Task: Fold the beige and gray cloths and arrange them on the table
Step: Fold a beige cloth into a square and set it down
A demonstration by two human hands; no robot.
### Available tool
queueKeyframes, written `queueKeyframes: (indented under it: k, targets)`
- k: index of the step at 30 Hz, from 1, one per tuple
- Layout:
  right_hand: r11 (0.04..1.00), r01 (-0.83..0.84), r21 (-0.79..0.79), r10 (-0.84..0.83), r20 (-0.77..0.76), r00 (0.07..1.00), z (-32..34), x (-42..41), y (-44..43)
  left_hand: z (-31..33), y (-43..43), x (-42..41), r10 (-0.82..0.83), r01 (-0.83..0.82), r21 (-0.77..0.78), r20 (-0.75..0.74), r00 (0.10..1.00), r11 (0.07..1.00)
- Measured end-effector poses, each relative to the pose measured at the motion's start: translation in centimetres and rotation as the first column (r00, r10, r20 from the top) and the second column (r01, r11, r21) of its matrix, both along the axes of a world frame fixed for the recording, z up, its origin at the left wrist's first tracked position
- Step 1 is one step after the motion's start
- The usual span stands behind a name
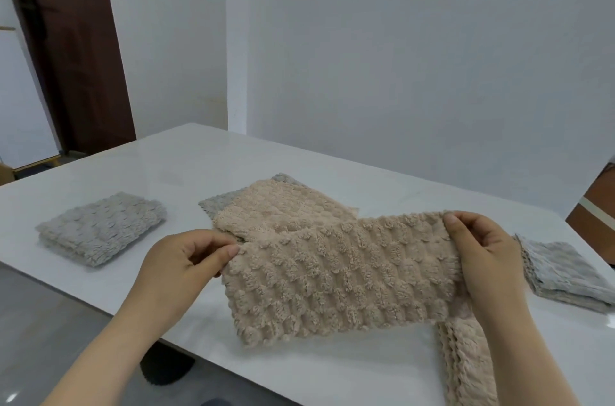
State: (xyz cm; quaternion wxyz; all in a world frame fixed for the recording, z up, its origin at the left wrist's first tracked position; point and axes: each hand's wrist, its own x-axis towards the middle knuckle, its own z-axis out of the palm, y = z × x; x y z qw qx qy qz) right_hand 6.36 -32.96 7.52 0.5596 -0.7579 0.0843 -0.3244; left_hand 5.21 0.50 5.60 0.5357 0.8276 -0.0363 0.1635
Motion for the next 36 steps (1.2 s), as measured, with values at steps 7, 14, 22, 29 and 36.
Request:
queueKeyframes:
  k: [7, 14, 22, 29, 36]
  targets:
    - [1.0, -0.03, 0.004, 0.03, -0.014, 0.999, -1.0, -0.3, 0.5, -0.3, 0.0, 0.1, 0.072, -0.078, 0.159, 0.047, 0.996, 0.984]
    - [0.998, -0.051, 0.044, 0.052, -0.018, 0.998, -1.1, -0.5, 1.1, -0.9, -0.4, 1.1, 0.074, -0.076, -0.294, -0.018, 0.997, 0.953]
    - [0.998, -0.004, -0.065, 0.003, -0.017, 1.0, -0.5, -1.0, 2.2, -0.8, -2.3, 1.3, 0.193, -0.162, -0.272, 0.091, 0.977, 0.949]
    - [0.995, -0.099, -0.01, 0.1, 0.015, 0.995, 0.5, -2.0, 3.3, -0.1, -3.7, 0.3, 0.231, -0.191, -0.227, 0.165, 0.959, 0.955]
    - [0.973, -0.231, 0.027, 0.23, 0.028, 0.973, 1.5, -3.1, 6.0, 0.6, -6.3, -0.7, 0.162, -0.125, -0.201, 0.181, 0.97, 0.972]
